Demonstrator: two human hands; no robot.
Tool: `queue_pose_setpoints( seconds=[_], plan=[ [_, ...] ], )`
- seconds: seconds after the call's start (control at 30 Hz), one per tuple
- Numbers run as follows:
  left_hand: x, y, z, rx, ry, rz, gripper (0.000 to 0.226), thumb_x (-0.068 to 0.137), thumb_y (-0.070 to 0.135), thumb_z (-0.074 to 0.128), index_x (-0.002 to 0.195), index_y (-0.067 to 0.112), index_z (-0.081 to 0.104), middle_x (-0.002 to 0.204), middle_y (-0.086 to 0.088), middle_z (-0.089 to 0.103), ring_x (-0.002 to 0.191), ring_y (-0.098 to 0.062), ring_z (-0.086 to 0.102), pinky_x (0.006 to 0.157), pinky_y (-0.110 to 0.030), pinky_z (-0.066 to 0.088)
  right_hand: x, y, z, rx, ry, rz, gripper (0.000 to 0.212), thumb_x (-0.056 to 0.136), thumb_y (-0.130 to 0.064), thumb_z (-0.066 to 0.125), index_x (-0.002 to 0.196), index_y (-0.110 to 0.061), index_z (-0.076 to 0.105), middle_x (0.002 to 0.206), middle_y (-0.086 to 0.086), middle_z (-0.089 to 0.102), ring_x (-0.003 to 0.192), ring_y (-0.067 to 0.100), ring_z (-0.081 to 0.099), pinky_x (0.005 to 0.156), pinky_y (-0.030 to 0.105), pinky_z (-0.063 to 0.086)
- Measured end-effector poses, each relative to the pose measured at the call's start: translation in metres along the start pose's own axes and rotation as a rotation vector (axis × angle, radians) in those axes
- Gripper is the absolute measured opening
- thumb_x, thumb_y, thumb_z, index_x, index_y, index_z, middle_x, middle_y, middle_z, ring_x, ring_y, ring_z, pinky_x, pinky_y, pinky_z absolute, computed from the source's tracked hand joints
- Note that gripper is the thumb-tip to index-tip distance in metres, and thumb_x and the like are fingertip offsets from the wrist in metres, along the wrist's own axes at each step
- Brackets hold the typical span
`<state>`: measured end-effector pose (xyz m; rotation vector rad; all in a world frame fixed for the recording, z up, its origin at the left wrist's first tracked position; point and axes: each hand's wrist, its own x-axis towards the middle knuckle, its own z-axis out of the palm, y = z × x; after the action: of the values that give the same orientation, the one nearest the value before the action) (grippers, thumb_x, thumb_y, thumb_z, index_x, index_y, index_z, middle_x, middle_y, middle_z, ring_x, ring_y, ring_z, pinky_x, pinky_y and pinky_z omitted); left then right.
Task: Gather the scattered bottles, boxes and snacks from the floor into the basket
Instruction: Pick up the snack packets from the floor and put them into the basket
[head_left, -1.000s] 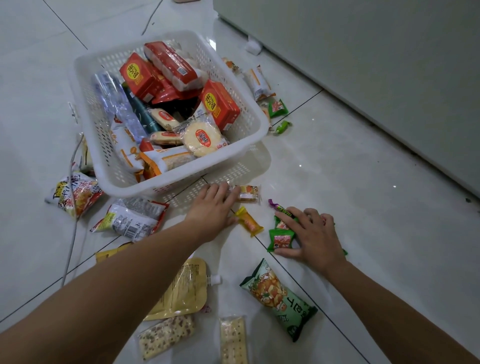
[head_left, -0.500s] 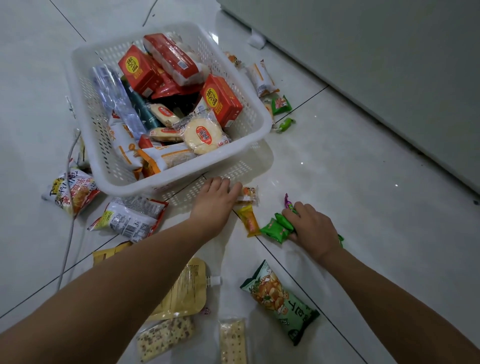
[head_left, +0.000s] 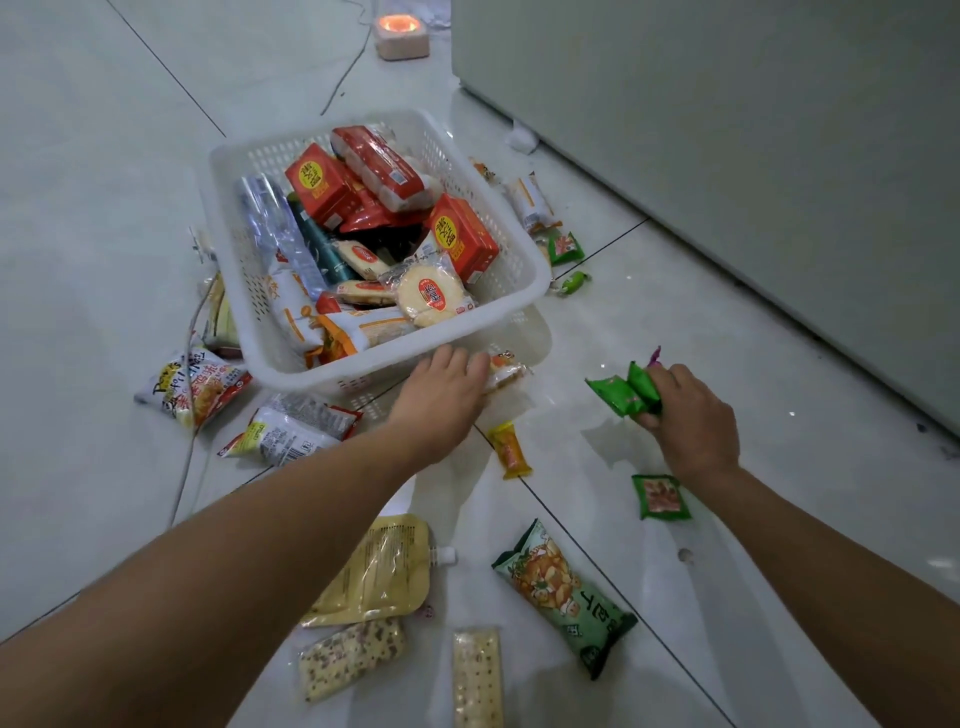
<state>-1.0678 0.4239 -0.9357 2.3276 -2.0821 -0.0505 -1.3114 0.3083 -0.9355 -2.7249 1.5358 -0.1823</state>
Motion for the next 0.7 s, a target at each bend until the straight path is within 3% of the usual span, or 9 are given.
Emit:
queue_pose_setpoints(
  seconds=[0.1, 0.2, 0.33, 0.43, 0.57, 0.7],
  plan=[
    [-0.004, -0.002, -0.020, 0.020, 0.073, 0.128, 0.041, 0.098, 0.039, 0.040, 0.129, 0.013, 0.041, 0.122, -0.005, 0.050, 0.110, -0.022, 0.044, 0.095, -0.033, 0.038, -0.001, -0.001, -0.014, 0.008, 0.018, -0.008, 0.045, 0.074, -0.020, 0.076, 0.113, -0.003, 0.059, 0.096, 0.019, 0.058, 0.085, 0.037, 0.060, 0.056, 0.032, 0.033],
    [-0.007, -0.011, -0.043, 0.119, 0.219, 0.209, 0.041, 0.094, 0.039, 0.039, 0.117, 0.009, 0.053, 0.106, -0.008, 0.058, 0.094, -0.024, 0.051, 0.080, -0.036, 0.045, 0.012, -0.012, -0.036, 0.039, 0.038, -0.014, 0.043, 0.078, -0.020, 0.072, 0.115, -0.004, 0.058, 0.099, 0.019, 0.057, 0.088, 0.037, 0.058, 0.059, 0.034, 0.034],
    [-0.007, -0.044, -0.076, 0.074, 0.351, -0.022, 0.039, 0.091, 0.041, 0.045, 0.113, 0.009, 0.054, 0.102, -0.010, 0.059, 0.092, -0.026, 0.050, 0.078, -0.037, 0.043, 0.050, -0.038, -0.074, 0.046, 0.061, -0.061, 0.037, 0.085, -0.025, 0.064, 0.117, -0.010, 0.054, 0.105, 0.015, 0.056, 0.092, 0.036, 0.057, 0.064, 0.034, 0.035],
    [-0.006, -0.076, -0.105, 0.086, 0.397, -0.285, 0.041, 0.094, 0.040, 0.046, 0.120, 0.008, 0.047, 0.113, -0.013, 0.053, 0.103, -0.028, 0.046, 0.084, -0.038, 0.039, 0.089, -0.073, -0.096, 0.011, -0.049, -0.184, 0.032, 0.087, -0.029, 0.058, 0.116, -0.017, 0.052, 0.103, 0.015, 0.059, 0.091, 0.036, 0.059, 0.063, 0.033, 0.035],
    [-0.001, -0.100, -0.124, -0.113, 0.208, -0.644, 0.067, 0.095, 0.051, 0.040, 0.145, 0.010, 0.023, 0.146, -0.024, 0.028, 0.131, -0.039, 0.030, 0.103, -0.048, 0.033, 0.131, -0.143, -0.121, -0.068, -0.066, -0.316, 0.029, 0.089, -0.029, 0.054, 0.114, -0.014, 0.052, 0.103, 0.016, 0.060, 0.092, 0.035, 0.058, 0.062, 0.034, 0.036],
    [-0.011, -0.104, -0.102, -0.294, -0.035, -0.711, 0.082, 0.093, 0.065, 0.026, 0.152, 0.019, -0.006, 0.158, -0.020, -0.011, 0.145, -0.041, -0.002, 0.114, -0.057, 0.010, 0.154, -0.207, -0.129, -0.036, -0.064, -0.365, 0.035, 0.090, -0.030, 0.057, 0.120, -0.012, 0.050, 0.112, 0.015, 0.054, 0.103, 0.034, 0.055, 0.068, 0.033, 0.035]
  ],
)
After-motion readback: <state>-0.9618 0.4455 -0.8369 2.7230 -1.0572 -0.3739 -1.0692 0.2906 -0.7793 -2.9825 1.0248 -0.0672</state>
